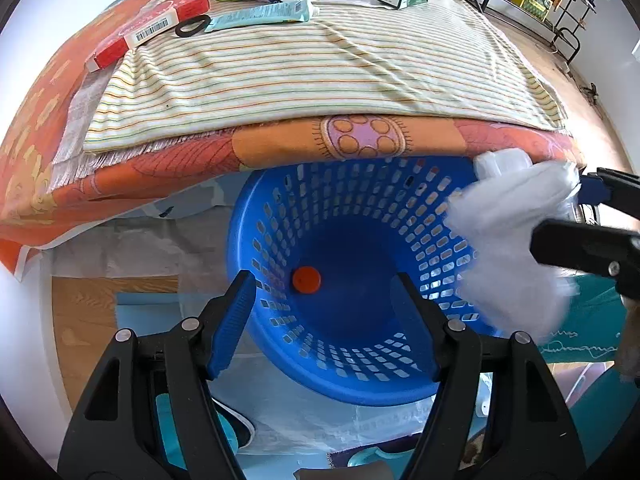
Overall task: Collect trash
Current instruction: 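Open the right tool to drop the white bag into the basket, then move both tools back over the trash on the bed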
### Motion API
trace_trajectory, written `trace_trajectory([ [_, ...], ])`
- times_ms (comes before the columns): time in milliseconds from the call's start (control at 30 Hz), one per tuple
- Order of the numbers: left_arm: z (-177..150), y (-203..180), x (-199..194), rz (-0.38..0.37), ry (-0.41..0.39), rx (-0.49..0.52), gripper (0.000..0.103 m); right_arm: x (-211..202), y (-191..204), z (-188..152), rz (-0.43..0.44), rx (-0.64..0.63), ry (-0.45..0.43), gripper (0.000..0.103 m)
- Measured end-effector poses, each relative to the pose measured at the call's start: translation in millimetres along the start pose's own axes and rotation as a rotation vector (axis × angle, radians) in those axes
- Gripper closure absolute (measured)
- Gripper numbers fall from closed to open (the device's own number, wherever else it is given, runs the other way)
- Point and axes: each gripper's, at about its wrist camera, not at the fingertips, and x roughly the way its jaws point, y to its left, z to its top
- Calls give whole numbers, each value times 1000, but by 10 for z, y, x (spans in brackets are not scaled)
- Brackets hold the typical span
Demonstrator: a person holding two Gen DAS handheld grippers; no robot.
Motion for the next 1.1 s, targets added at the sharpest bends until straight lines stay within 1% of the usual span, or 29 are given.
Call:
trace_trajectory([
  [200, 4, -34, -51, 3, -12, 11, 31, -66, -29, 63, -6, 20, -36, 31],
  [400, 110, 37, -163, 12, -51, 2, 31, -123, 15, 123, -48, -18, -62, 31],
  [500, 198, 118, -227, 33, -79, -1, 31, -146, 40, 152, -74, -42, -79, 31],
  [667, 413, 323, -305, 43, -107, -29, 31, -176, 35, 235, -110, -51, -102, 31],
  [800, 620, 524, -364, 41, -130, -50, 31, -219, -21, 324, -108, -34, -116, 31],
  [933, 855, 729, -431, 98, -172, -31, 31, -274, -13, 460, -156, -75, -149, 31],
  [1000, 998, 861, -456, 112, -189, -22, 31, -303, 2, 544, -172, -106, -167, 31],
  [1100, 1204, 1062, -456, 132, -199, -10, 31, -314, -6, 681, -189, -131, -173, 31],
])
